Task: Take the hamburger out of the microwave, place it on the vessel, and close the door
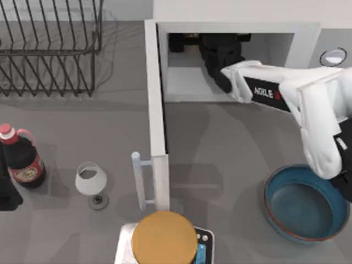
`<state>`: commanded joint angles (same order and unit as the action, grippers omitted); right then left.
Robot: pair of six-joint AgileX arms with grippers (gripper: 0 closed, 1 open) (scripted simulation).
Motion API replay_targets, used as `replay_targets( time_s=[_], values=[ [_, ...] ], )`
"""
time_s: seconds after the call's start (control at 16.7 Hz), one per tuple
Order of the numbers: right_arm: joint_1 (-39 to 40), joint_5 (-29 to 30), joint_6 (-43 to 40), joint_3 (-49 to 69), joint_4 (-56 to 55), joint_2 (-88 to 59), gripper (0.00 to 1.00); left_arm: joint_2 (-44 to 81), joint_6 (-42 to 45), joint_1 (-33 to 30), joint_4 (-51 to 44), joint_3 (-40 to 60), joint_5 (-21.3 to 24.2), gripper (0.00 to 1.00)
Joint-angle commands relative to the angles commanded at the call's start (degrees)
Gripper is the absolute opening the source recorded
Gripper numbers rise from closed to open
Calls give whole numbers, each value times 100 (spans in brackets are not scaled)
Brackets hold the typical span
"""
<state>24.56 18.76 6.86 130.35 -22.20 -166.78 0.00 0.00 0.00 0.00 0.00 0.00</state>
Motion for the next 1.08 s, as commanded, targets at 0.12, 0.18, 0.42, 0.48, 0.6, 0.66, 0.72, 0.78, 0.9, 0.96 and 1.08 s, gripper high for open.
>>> replay_targets(
  time_s=[0.12, 0.18, 0.42, 0.48, 0.6, 0.66, 0.72, 0.78, 0.9, 0.96, 1.08],
  values=[
    [64, 60, 20, -313, -179, 151, 0, 0, 0, 0, 0, 0, 0, 100],
    [112, 105, 35, -565, -313, 267, 0, 0, 0, 0, 0, 0, 0, 100],
    [375, 352, 118, -2066, -1057, 940, 0, 0, 0, 0, 0, 0, 0, 100],
    [455, 428, 143, -2526, -1283, 1143, 0, 0, 0, 0, 0, 0, 0, 100],
    [623, 586, 196, -3489, -1757, 1560, 0, 0, 0, 0, 0, 0, 0, 100],
    [709, 666, 223, -3973, -1996, 1765, 0, 0, 0, 0, 0, 0, 0, 100],
    [793, 745, 250, -4446, -2231, 1964, 0, 0, 0, 0, 0, 0, 0, 100],
    [874, 821, 275, -4896, -2459, 2154, 0, 0, 0, 0, 0, 0, 0, 100],
    [1024, 961, 322, -5688, -2874, 2504, 0, 0, 0, 0, 0, 0, 0, 100],
    [1087, 1020, 342, -6002, -3051, 2656, 0, 0, 0, 0, 0, 0, 0, 100],
    [1184, 1112, 373, -6457, -3326, 2899, 0, 0, 0, 0, 0, 0, 0, 100]
  ],
)
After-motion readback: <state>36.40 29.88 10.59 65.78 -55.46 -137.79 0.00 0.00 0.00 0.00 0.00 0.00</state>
